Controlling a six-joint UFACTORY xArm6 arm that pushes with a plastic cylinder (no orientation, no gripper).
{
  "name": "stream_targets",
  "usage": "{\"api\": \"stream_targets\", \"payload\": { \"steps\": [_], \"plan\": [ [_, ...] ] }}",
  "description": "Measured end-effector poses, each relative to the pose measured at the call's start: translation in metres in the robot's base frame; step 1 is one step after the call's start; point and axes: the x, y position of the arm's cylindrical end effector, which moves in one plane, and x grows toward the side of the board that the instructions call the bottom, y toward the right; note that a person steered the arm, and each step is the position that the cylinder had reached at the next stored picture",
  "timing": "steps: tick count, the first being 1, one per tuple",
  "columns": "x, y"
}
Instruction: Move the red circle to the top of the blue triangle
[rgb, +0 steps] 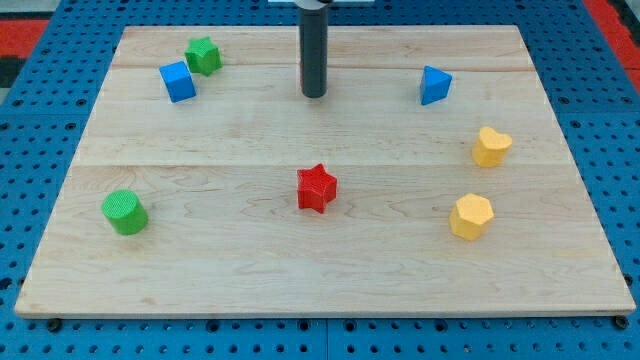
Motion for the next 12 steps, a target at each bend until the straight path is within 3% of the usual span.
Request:
{"api": "stream_targets", "payload": {
  "steps": [4,7,8,10,12],
  "plan": [
    [-0.063,-0.026],
    [-0.102,0.114],
    [-0.102,0.124],
    [-0.125,0.068],
    [-0.127,0.098]
  ]
}}
